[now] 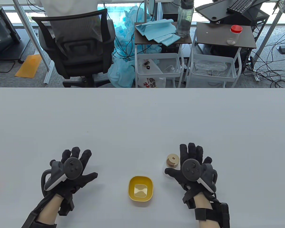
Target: Invert dispenser and press with thumb onto small dish
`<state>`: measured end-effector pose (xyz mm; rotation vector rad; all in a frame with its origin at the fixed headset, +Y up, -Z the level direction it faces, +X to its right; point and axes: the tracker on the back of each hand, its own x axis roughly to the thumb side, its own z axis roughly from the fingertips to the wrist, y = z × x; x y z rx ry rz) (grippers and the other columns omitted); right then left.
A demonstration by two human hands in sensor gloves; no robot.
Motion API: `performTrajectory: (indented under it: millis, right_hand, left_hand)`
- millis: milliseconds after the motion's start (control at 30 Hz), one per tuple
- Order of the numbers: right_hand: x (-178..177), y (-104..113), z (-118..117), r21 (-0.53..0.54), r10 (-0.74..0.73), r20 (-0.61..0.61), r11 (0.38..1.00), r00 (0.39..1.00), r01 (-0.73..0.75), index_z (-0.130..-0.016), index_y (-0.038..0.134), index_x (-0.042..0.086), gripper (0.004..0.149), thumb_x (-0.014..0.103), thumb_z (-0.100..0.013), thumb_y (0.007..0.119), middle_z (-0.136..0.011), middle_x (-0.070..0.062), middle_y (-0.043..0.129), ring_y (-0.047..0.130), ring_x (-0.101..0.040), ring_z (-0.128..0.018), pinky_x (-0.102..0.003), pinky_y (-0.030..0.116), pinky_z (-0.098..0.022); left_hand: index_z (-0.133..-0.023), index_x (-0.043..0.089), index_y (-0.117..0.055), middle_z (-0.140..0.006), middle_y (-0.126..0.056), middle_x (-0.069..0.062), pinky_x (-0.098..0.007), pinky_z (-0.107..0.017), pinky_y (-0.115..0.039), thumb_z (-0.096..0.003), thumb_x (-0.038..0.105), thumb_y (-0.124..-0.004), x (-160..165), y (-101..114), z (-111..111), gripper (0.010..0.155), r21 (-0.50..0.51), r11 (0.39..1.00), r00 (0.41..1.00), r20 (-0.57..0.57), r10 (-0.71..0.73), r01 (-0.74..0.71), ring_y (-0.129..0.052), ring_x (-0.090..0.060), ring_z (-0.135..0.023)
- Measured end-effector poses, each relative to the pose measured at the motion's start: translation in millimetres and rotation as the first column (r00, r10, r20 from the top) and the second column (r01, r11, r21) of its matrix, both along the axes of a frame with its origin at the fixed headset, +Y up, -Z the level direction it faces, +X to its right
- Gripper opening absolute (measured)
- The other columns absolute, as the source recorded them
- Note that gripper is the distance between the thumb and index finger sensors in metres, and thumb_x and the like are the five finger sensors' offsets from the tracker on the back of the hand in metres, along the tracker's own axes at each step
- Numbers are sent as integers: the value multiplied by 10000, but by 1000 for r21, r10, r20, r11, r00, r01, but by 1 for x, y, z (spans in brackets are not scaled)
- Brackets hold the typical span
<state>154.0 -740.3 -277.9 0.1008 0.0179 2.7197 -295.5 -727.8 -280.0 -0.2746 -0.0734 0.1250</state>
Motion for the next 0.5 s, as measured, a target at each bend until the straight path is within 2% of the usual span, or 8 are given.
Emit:
performTrajectory:
  millis: [100, 300, 400, 500]
  right_hand:
    - [-5, -10, -2, -48, -80, 5, 996, 997, 80, -1144, 168, 50, 1171, 747, -404, 749, -1152, -303, 89, 94, -622, -1019, -891, 220, -599]
    - [-10, -17, -9, -31, -249, 51, 968, 967, 251, -1140, 175, 41, 1196, 747, -387, 779, -1141, -321, 94, 135, -633, -1010, -891, 245, -591]
    - [-11, -21, -14, -23, -315, 59, 948, 947, 317, -1150, 222, 109, 1148, 717, -380, 819, -1147, -315, 123, 164, -637, -1013, -891, 267, -593]
    - [-10, -23, -20, -41, -360, 59, 931, 931, 362, -1128, 394, 262, 974, 663, -375, 862, -1169, -271, 198, 190, -614, -1031, -874, 281, -621]
  left_hand:
    - [-1100, 489, -151, -1255, -94, -17, -839, -703, -230, -473, 817, -687, 1, -1, 0, 888, -2, 1000, 1000, 9, 2, -2, -176, -468, -1189]
    - [-1101, 488, -150, -1256, -96, -17, -840, -702, -229, -474, 816, -687, 3, -1, 0, 888, -11, 1000, 1000, 20, 0, 0, -176, -470, -1188]
    - [-1099, 490, -152, -1256, -97, -14, -839, -703, -229, -475, 815, -686, 4, -2, 0, 884, -19, 1000, 1000, 22, -5, 5, -140, -471, -1192]
    - [-1101, 488, -152, -1257, -97, -17, -840, -702, -229, -475, 814, -688, 4, -2, 0, 886, -24, 1000, 1000, 23, -7, 8, -142, -471, -1192]
